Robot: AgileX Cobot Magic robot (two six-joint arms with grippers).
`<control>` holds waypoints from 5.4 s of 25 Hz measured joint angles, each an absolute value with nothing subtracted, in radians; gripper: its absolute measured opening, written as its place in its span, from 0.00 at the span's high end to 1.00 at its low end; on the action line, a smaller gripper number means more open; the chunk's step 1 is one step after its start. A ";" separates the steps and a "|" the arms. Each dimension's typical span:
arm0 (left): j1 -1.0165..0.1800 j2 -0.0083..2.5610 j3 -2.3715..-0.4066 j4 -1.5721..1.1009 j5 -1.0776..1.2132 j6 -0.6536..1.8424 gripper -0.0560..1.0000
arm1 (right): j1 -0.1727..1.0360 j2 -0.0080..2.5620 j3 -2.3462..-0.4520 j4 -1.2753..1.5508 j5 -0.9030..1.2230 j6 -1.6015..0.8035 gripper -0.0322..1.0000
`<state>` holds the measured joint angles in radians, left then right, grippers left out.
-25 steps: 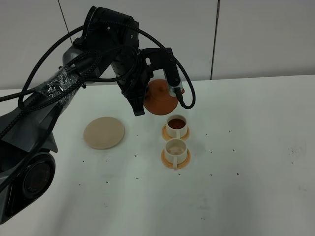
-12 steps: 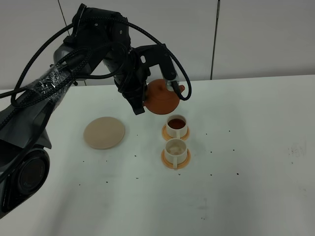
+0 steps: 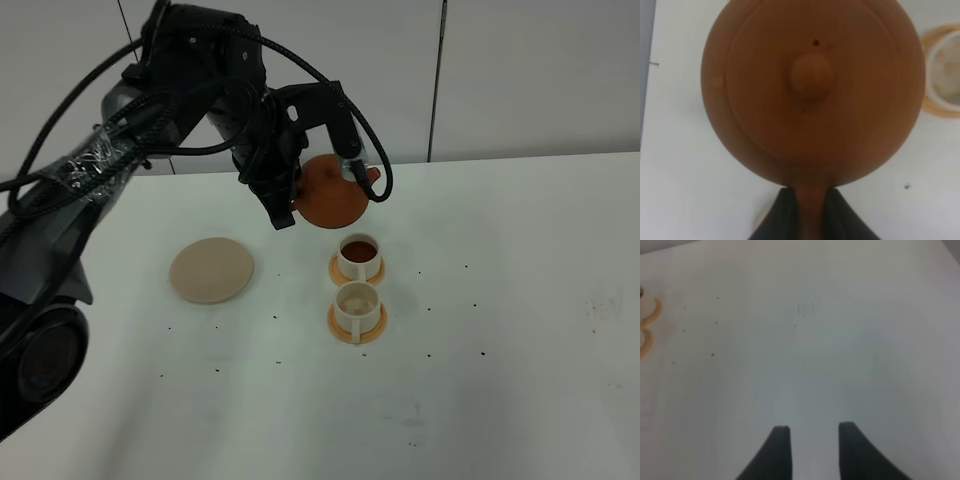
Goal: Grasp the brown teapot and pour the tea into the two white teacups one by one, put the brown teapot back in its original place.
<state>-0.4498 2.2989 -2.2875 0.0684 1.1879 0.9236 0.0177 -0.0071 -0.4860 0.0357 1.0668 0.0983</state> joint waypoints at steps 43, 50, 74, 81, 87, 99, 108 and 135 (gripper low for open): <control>-0.484 2.145 -1.852 0.222 1.169 1.020 0.78 | 0.018 -0.007 -0.486 0.036 1.067 0.098 0.74; -0.484 2.178 -1.852 0.234 1.135 1.016 0.78 | 0.018 -0.007 -0.486 0.036 1.067 0.098 0.74; -0.555 2.178 -1.852 0.374 1.100 1.017 0.78 | 0.018 -0.007 -0.486 0.036 1.067 0.098 0.74; -0.573 2.178 -1.852 0.423 1.102 1.017 0.78 | 0.018 -0.007 -0.486 0.036 1.067 0.098 0.74; -0.591 2.178 -1.852 0.464 1.102 1.017 0.78 | 0.018 -0.007 -0.486 0.036 1.067 0.098 0.74; -0.621 2.178 -1.852 0.540 1.102 1.017 0.78 | 0.018 -0.007 -0.486 0.036 1.067 0.098 0.74; -0.640 2.178 -1.852 0.578 1.103 1.017 0.78 | 0.018 -0.007 -0.486 0.036 1.067 0.098 0.74; -0.671 2.178 -1.852 0.691 1.113 1.034 0.78 | 0.018 -0.007 -0.486 0.036 1.067 0.098 0.74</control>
